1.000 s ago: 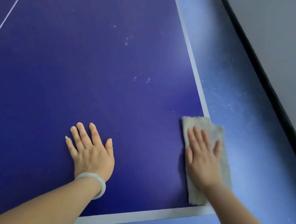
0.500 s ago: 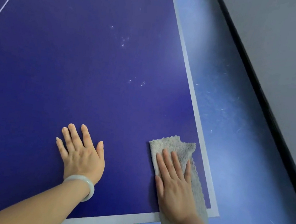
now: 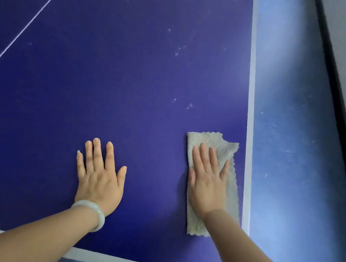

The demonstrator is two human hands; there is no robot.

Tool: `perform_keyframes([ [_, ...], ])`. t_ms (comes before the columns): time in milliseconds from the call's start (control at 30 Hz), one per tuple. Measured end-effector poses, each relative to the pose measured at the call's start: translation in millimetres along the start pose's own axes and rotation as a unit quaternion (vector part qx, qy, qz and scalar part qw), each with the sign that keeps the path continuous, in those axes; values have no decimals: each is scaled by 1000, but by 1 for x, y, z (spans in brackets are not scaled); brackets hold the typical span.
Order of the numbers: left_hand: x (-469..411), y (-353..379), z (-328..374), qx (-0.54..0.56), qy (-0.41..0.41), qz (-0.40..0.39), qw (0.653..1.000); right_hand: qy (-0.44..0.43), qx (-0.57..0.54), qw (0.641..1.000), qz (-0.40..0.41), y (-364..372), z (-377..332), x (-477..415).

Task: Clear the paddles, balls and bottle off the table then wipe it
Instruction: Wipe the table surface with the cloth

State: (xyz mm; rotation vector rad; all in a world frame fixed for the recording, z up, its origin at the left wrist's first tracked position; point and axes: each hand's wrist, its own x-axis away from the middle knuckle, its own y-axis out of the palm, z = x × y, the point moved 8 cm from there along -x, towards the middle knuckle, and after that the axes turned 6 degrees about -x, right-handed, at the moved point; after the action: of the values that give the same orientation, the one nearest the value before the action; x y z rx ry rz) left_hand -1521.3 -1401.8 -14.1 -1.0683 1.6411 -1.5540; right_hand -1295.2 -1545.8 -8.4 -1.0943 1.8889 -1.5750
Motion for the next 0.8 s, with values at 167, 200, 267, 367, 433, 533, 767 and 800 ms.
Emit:
perform_keyframes([
  [167, -1, -2, 0, -15, -4, -6, 1000, -209, 5, 977, -42, 27, -61, 42],
  [200, -1, -3, -1, -14, -5, -5, 1000, -233, 15, 971, -47, 24, -54, 36],
  [267, -1, -2, -1, -9, -8, -5, 1000, -232, 25, 971, -47, 11, -24, 18],
  [367, -1, -2, -1, -12, -9, -4, 1000, -102, -1, 995, -22, -13, 39, -24],
  [433, -1, -1, -1, -17, -8, -10, 1000, -35, -2, 999, -5, -22, 64, -47],
  [533, -1, -2, 0, -15, -20, -29, 999, -15, -14, 1000, 1, -24, 73, -68],
  [767, 41, -20, 91, 103, -117, -47, 987, -59, -8, 998, -16, -23, 72, -77],
  [800, 46, -17, 107, 115, -146, -65, 980, -70, -2, 997, -15, -24, 70, -71],
])
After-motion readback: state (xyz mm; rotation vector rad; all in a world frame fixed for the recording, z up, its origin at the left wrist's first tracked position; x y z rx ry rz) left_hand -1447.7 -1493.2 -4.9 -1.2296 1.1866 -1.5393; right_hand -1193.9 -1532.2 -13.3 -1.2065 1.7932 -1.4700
